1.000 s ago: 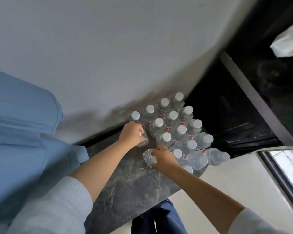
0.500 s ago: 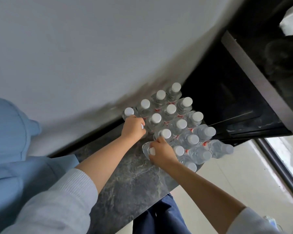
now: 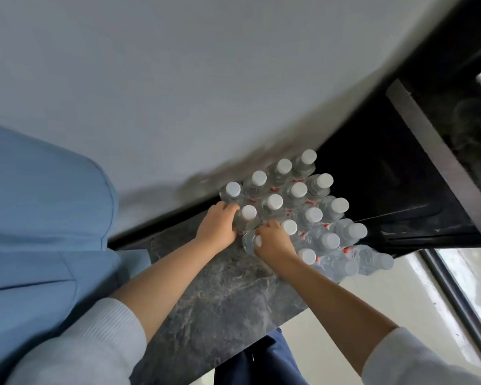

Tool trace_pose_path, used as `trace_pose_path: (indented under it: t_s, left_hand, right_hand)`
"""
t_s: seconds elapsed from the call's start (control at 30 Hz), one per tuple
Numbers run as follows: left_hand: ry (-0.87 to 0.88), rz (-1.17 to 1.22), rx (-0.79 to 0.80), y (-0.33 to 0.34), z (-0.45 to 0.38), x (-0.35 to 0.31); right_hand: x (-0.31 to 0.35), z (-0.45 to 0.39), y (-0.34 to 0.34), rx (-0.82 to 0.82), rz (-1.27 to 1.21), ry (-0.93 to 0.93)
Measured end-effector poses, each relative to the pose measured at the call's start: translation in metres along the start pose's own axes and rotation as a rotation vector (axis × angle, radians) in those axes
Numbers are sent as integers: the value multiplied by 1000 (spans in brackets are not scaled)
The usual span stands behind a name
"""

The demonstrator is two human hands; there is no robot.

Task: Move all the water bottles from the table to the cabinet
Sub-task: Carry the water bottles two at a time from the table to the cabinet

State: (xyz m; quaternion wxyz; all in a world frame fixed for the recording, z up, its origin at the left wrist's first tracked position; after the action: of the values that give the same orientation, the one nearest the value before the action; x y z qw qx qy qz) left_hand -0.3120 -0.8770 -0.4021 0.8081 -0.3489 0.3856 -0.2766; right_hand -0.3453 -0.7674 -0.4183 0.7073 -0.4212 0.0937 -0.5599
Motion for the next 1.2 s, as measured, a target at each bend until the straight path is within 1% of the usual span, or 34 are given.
trace_pose_path:
  t_s: [0.2, 0.37, 0.53, 0.63, 0.73, 0.87, 0.97, 1.07, 1.1, 1.2]
  left_hand:
    - [-29, -4, -72, -11, 28, 21]
    - [-48, 38, -161, -17, 61, 33]
    - [-164, 38, -201, -10, 97, 39]
    - [-326, 40, -271, -12, 126, 45]
    - [-482, 30, -297, -7, 165, 52]
    - [-722, 38, -324, 0, 237, 70]
    - [-873, 66, -368, 0, 300, 88]
    - [-1036, 89, -421, 4, 379, 110]
    - [-1115, 113, -443, 11, 418, 119]
    - [-1275, 153, -494, 27, 502, 137]
  right_hand:
    - [6, -5, -2, 5, 101, 1]
    - [12, -5, 2, 14, 231, -54]
    - [20, 2, 6, 44, 445, -121]
    - [32, 16, 7, 2, 602, -261]
    - [51, 40, 12, -13, 710, -429]
    - [100, 86, 29, -14, 847, -701]
    - [151, 126, 53, -10, 912, -899]
    - [203, 181, 88, 49, 945, -1064]
    - [223, 210, 107, 69, 971, -1143]
    - [267, 274, 141, 80, 974, -1322]
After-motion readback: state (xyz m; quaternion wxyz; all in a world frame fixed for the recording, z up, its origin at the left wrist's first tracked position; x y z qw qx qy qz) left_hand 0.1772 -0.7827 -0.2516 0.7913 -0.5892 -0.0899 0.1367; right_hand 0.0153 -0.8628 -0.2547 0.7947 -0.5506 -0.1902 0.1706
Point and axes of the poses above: each hand's wrist, its own z-axis away from the middle knuckle, its own y-axis out of the palm, x = y × z, the point moved 9 cm from there along -z, towards the middle knuckle, and after that the axes turned 2 degrees about -x, right-handed, at the moved point
